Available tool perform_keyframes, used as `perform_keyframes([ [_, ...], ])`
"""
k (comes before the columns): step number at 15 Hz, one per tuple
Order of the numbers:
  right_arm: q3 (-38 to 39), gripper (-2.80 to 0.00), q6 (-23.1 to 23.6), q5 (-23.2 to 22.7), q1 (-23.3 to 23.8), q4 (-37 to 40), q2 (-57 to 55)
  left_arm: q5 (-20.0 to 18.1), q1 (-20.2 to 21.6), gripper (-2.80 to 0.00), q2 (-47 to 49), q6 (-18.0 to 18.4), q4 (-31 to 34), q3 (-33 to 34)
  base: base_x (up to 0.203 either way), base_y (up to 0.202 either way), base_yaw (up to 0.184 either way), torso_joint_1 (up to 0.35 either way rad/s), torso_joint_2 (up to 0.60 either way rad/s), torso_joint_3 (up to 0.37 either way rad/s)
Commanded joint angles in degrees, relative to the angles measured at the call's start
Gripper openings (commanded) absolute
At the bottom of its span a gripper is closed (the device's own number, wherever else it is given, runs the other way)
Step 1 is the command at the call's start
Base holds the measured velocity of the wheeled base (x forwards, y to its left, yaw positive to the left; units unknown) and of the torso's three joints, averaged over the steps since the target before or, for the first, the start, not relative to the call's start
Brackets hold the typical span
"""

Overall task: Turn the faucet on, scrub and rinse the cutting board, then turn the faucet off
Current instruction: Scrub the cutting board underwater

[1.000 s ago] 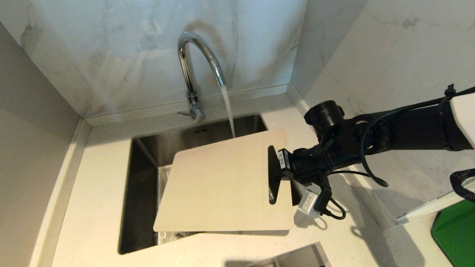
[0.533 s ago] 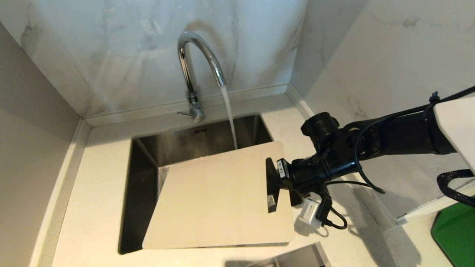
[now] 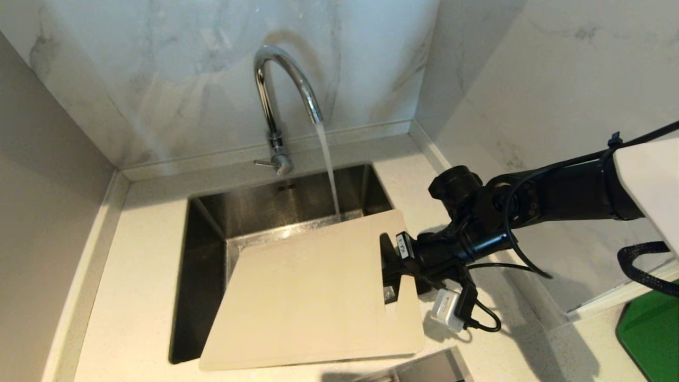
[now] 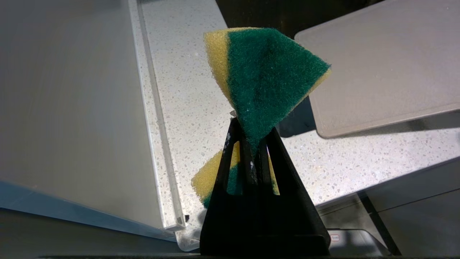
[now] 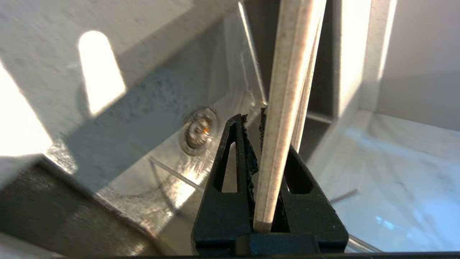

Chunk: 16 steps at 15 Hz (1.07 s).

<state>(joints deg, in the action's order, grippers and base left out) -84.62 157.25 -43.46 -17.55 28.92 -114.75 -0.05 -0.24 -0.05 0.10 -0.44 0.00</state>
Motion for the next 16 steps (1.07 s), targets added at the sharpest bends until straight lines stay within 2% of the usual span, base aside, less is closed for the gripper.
perform_keyframes([
  [1, -1.65, -2.8, 0.89, -0.4, 0.13, 0.11, -0.51, -0.04, -0.01, -2.8, -0.13, -0.01, 0.0, 0.09, 0.0, 0.0, 0.0, 0.0, 0.0, 0.0],
  [13, -14.57, -2.8, 0.89, -0.75, 4.63, 0.09, -7.03, -0.04, 0.01, -2.8, -0.13, -0.01, -0.05, 0.09, 0.0, 0.0, 0.0, 0.0, 0.0, 0.0],
  [16, -15.4, -2.8, 0.89, -0.83, 5.16, 0.09, -7.68, -0.04, -0.02, -2.8, -0.13, -0.01, -0.05, 0.09, 0.0, 0.0, 0.0, 0.0, 0.0, 0.0],
])
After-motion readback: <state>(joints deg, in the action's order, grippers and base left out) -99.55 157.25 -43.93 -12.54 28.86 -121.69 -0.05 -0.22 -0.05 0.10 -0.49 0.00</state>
